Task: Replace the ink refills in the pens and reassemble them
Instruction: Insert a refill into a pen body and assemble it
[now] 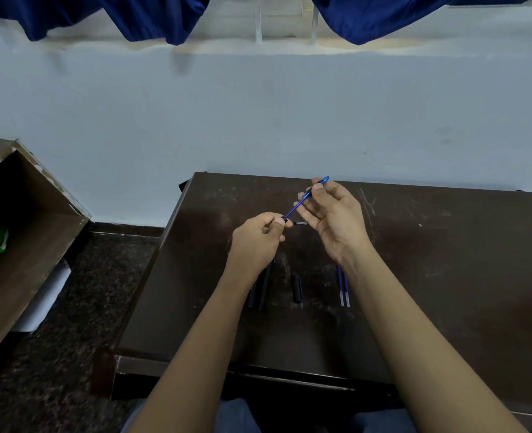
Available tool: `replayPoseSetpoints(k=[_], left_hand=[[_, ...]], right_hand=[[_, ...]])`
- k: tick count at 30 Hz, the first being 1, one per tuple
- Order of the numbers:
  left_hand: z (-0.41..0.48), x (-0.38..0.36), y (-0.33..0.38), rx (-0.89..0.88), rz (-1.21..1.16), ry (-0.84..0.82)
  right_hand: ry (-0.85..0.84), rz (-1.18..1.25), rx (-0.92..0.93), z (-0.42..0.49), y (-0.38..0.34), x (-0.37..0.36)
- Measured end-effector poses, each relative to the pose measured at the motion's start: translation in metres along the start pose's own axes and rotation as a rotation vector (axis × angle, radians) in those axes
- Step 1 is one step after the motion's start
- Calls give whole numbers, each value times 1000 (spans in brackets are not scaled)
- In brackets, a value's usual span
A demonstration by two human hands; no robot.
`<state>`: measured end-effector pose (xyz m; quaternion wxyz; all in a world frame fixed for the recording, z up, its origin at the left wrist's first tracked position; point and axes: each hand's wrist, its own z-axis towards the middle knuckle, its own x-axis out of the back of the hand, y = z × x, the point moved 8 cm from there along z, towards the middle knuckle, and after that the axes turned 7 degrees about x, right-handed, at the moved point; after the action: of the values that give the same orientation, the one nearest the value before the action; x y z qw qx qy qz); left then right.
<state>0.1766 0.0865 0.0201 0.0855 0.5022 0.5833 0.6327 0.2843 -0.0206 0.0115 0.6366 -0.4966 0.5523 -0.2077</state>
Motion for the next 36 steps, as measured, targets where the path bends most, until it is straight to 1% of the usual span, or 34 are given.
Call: replayPoseSetpoints(k=[4, 11, 19, 23, 30, 36], left_hand=[[0, -3, -1, -9, 15, -28], [4, -3, -10, 74, -31, -30], [6, -3, -9, 73, -63, -39], [7, 0, -8, 65, 14, -17], [6, 4, -4, -24, 76, 25], [8, 1, -3, -11, 107, 37]], right_hand=[[-43, -90, -22, 0, 5, 0], [-71, -77, -69, 1, 10, 1], [-136, -173, -104, -4, 20, -5], [-134, -172, -122, -4, 23, -4], [-127, -183, -127, -4, 23, -4], [-130, -218, -148, -5, 26, -4]])
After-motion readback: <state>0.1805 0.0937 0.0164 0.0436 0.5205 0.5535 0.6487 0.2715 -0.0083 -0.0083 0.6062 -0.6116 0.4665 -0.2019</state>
